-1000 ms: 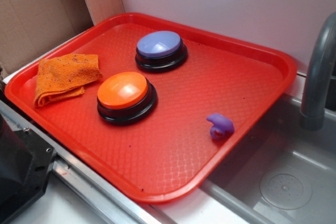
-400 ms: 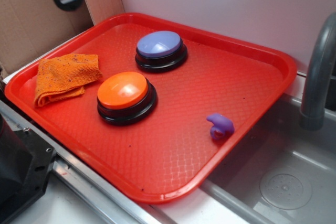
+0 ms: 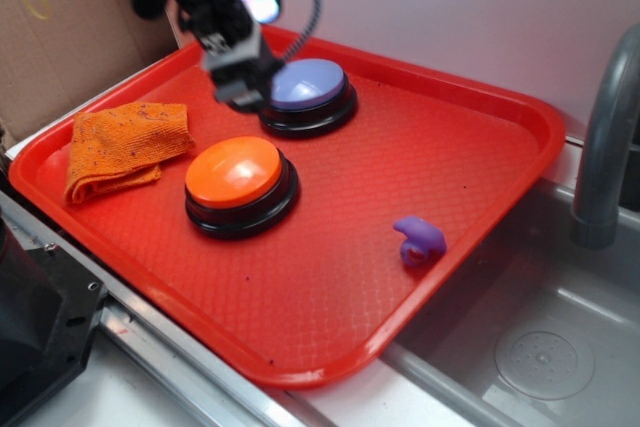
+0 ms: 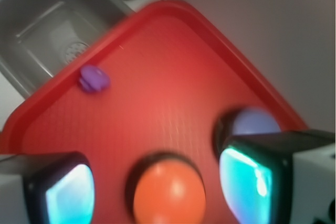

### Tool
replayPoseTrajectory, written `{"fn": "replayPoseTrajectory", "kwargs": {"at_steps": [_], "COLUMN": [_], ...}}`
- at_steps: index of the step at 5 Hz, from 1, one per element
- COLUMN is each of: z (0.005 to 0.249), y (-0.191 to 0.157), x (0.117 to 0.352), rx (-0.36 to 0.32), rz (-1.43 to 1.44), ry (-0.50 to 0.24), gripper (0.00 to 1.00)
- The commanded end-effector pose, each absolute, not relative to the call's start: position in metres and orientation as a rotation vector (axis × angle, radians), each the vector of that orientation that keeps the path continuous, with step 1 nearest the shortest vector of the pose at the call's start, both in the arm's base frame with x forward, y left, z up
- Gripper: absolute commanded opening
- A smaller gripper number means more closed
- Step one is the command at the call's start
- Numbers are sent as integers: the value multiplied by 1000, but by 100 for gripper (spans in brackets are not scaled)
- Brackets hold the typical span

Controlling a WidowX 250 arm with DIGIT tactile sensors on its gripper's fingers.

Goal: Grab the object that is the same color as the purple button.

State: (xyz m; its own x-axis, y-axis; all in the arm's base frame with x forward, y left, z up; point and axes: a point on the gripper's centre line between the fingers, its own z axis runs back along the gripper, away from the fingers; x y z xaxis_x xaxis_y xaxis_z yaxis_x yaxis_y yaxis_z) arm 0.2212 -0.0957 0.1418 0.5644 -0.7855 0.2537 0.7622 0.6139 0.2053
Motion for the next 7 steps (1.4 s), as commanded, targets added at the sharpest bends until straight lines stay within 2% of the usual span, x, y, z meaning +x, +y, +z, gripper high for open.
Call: {"fn": "replayPoseTrajectory", "kwargs": {"at_steps": [1,2,3,4,5,6,7], "z": [101,77,60,41,33,30,30], "y": [-146,-167,-181,-192,-193,-192,-190], "x": [238,240,242,245,245,246,246], "rx": [-5,15,-44,-46,-73,-52,-59], "rz": [-1167,-1275,-1386,-1395,-1408,-1359,-1356], "ry": [-353,-302,-275,-238,-223,-198,-192], "gripper": [100,100,100,100,100,0,0]}}
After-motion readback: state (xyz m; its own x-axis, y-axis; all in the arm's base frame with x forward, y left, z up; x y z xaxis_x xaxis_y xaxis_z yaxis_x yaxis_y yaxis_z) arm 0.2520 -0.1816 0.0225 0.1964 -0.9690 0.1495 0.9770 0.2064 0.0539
